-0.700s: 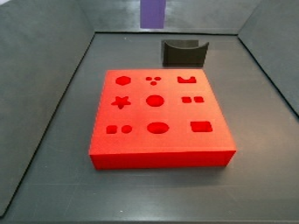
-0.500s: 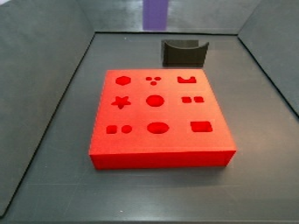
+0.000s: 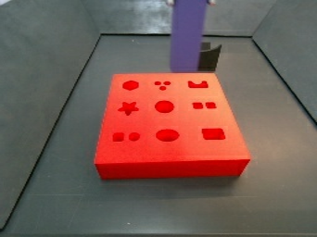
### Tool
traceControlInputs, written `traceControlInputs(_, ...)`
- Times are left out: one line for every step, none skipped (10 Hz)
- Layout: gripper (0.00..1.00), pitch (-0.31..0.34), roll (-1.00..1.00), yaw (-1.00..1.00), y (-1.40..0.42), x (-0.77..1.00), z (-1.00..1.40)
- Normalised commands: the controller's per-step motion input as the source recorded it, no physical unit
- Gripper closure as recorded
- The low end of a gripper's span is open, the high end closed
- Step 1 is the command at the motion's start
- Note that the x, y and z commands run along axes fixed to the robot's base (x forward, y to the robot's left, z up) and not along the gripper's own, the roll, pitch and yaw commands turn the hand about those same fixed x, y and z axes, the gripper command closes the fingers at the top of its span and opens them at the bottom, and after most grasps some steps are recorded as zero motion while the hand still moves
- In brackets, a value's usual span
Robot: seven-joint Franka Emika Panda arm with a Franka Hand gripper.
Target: Insert the rectangle object.
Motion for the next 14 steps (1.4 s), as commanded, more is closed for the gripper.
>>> traceControlInputs(1.0,-0.131,0.0,0.04,-0.16,0.97,-0.28)
traceControlInputs(1.0,-0.111,-0.03,0.09,-0.05,0.97,-0.27)
traceControlInputs(1.0,-0.096,-0.02,0.12,0.0,0.95,-0.25)
traceControlInputs(1.0,-0.09,0.0,0.09,-0.03,0.98,-0.26)
traceControlInputs(1.0,-0.097,0.0,0.08,-0.07,0.96,-0.27)
traceControlInputs(1.0,-0.1,0.0,0.1,-0.11,0.88,-0.33)
traceControlInputs(1.0,-0.099,0.01,0.15,-0.12,0.8,-0.35)
traceControlInputs(1.0,-0.133,0.07,0.11,-0.24,0.74,-0.44)
traceControlInputs(1.0,-0.17,0.11,0.04,-0.31,0.63,-0.54)
traceControlInputs(1.0,-0.059,0.15,-0.08,-0.31,0.47,-0.43)
traceControlInputs(1.0,0.0,0.15,-0.42,-0.26,0.35,-0.33)
traceControlInputs(1.0,0.0,0.16,-0.41,-0.16,0.33,-0.24)
traceControlInputs(1.0,0.004,0.1,-0.36,0.0,0.34,-0.08)
traceControlInputs(1.0,0.0,0.13,-0.04,0.17,0.31,-0.06)
